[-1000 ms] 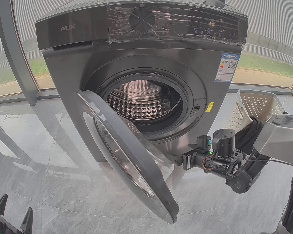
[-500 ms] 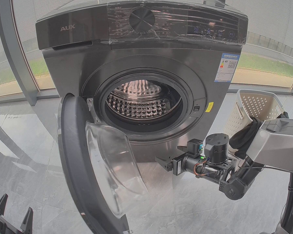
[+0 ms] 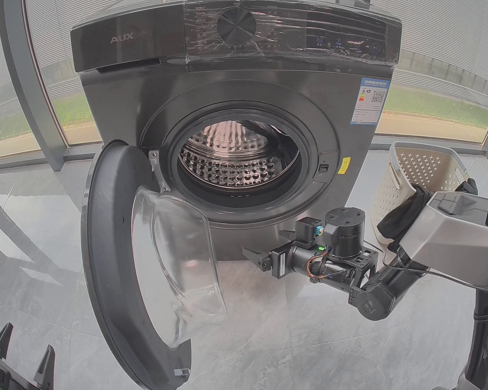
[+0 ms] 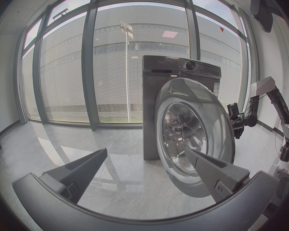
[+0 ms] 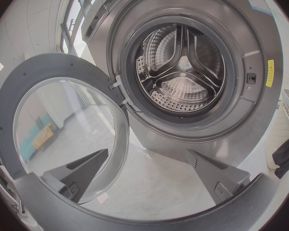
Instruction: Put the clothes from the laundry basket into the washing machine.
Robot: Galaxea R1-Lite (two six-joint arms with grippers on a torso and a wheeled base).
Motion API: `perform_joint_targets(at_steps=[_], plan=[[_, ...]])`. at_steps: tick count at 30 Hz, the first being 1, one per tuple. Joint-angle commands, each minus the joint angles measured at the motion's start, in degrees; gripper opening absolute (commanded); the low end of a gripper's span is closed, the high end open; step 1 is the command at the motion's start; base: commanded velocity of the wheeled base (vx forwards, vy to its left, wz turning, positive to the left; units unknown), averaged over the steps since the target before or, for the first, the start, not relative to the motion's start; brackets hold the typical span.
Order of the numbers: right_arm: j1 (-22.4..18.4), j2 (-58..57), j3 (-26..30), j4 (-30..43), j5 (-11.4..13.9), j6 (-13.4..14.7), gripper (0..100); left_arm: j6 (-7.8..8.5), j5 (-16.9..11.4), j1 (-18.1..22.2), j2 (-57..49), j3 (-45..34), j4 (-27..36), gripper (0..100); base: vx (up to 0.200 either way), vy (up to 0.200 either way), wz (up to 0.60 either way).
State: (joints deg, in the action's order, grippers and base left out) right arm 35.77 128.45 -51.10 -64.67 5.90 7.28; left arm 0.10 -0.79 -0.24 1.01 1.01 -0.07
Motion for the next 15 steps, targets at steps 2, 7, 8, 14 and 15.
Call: perform_joint_targets(at_steps=[2,7,8,14,15], plan=[[2.4,4.4,-3.9,0.2,0.1,0.1,100,-0.01,0.0,0.0,-1.0,-0.9,0.0,100,0.000,0.000,0.00],[5.5,7.9,-6.3,-0.2,0.0,0.4,100,-0.01,0.0,0.0,-1.0,-0.9,0.0,100,0.000,0.000,0.00],[5.7,8.0,-6.5,-0.3,0.0,0.5,100,-0.01,0.0,0.0,-1.0,-0.9,0.0,100,0.000,0.000,0.00],[8.3,9.5,-9.5,-0.5,-0.5,2.2,100,-0.01,0.0,0.1,-1.0,-0.9,0.0,100,0.000,0.000,0.00],[8.1,9.4,-9.8,-0.5,-0.5,2.2,100,-0.01,0.0,0.1,-1.0,-0.9,0.0,100,0.000,0.000,0.00]])
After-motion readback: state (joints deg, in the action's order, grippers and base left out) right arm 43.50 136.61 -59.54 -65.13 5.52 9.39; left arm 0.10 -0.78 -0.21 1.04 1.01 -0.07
